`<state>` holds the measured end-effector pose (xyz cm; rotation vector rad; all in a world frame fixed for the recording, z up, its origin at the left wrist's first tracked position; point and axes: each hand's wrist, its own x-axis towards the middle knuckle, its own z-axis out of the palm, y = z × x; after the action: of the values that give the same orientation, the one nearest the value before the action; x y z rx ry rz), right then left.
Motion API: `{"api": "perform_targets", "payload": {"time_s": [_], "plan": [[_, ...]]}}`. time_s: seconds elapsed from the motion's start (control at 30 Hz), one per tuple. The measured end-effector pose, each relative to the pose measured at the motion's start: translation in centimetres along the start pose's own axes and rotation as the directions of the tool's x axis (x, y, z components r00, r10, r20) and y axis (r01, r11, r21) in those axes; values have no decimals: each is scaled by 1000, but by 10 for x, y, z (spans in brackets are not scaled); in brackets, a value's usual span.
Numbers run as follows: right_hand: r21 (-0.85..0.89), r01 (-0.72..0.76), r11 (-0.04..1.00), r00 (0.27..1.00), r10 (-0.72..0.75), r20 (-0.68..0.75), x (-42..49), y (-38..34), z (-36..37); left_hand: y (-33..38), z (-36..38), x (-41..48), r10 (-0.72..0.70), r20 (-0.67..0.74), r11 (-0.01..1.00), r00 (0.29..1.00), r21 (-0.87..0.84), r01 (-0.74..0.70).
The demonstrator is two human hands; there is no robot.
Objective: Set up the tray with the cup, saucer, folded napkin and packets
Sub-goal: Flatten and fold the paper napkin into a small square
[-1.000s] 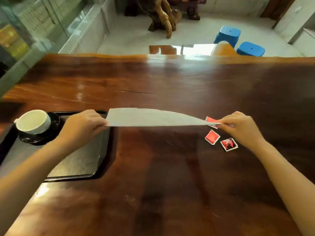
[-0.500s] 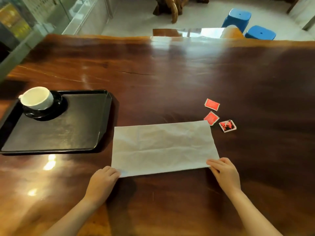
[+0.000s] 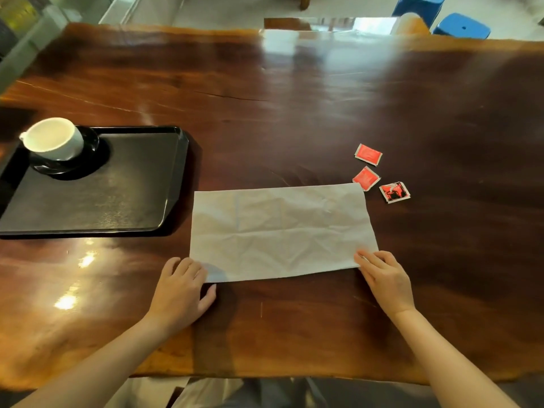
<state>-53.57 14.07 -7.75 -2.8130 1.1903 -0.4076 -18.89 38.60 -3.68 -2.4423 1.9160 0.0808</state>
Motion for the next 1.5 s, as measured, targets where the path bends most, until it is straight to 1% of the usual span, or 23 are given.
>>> {"api": "perform_targets", "payload": {"time_s": [0.07, 0.13, 0.17, 0.2, 0.23, 0.33, 0.37, 0.47, 0.53, 0.6, 0.63, 0.7, 0.73, 0.8, 0.9, 1.03, 1.17, 1.27, 1.37, 1.43, 1.5], "plan": [[-23, 28, 999, 1000, -28, -4, -1, 1, 1, 18, -3, 17, 6, -71, 999, 997, -35, -9], [-28, 33, 999, 999, -34, -8, -2, 3, 2, 47, 1, 45, 113, -89, 990, 990, -69, -120], [-27, 28, 999, 1000, -29, -7, -2, 3, 2, 61, 5, 60, 185, -65, 980, 981, -64, -189], [-25, 23, 999, 1000, -23, -5, -2, 2, 2, 74, 14, 74, 227, -36, 972, 973, -53, -229], [-21, 14, 1000, 1000, -14, 2, -2, 1, 2, 81, 20, 85, 214, 10, 976, 977, -50, -213], [-1, -38, 999, 999, 38, 35, -2, -2, 1, 84, 40, 93, 80, 115, 994, 990, -86, -71], [11, -64, 998, 997, 64, 53, -2, -5, 0, 83, 44, 91, 65, 122, 994, 990, -91, -54], [49, -150, 987, 985, 145, 92, -3, -20, -6, 83, 49, 91, 84, 96, 991, 992, -113, -73], [84, -158, 984, 984, 150, 93, 3, -43, -8, 85, 50, 90, 81, 88, 991, 993, -118, -70], [160, -93, 983, 988, 71, 134, 28, -74, -1, 85, 52, 90, 71, 77, 991, 995, -118, -62], [196, -18, 981, 985, -16, 172, 46, -90, 5, 85, 53, 90, 66, 72, 992, 995, -116, -57], [227, 139, 964, 949, -195, 249, 82, -116, 26, 86, 54, 90, 59, 70, 992, 996, -114, -50], [230, 167, 959, 925, -233, 300, 98, -123, 35, 86, 55, 90, 57, 68, 992, 996, -114, -49], [175, 173, 969, 899, -228, 374, 125, -119, 52, 87, 55, 91, 55, 69, 993, 996, -112, -47], [75, 155, 985, 916, -171, 362, 151, -90, 64, 85, 56, 92, 47, 74, 994, 996, -106, -39], [21, 40, 999, 929, -45, 368, 176, -45, 63, 85, 57, 91, 48, 72, 994, 996, -102, -40], [20, 66, 998, 929, -69, 363, 178, -35, 60, 86, 56, 90, 43, 74, 991, 996, -126, -33], [-9, 73, 997, 935, -65, 349, 177, -36, 61, 96, 51, 95, -50, 49, 978, 998, -200, 58], [-7, 85, 996, 937, -77, 340, 178, -35, 62, 122, 40, 143, -138, 37, 946, 990, -290, 143], [-15, 95, 995, 937, -85, 340, 176, -34, 63, 138, 37, 186, -120, 51, 937, 991, -324, 130], [-18, 95, 995, 938, -83, 336, 177, -33, 64, 137, 42, 214, -83, 45, 951, 996, -294, 93]]}}
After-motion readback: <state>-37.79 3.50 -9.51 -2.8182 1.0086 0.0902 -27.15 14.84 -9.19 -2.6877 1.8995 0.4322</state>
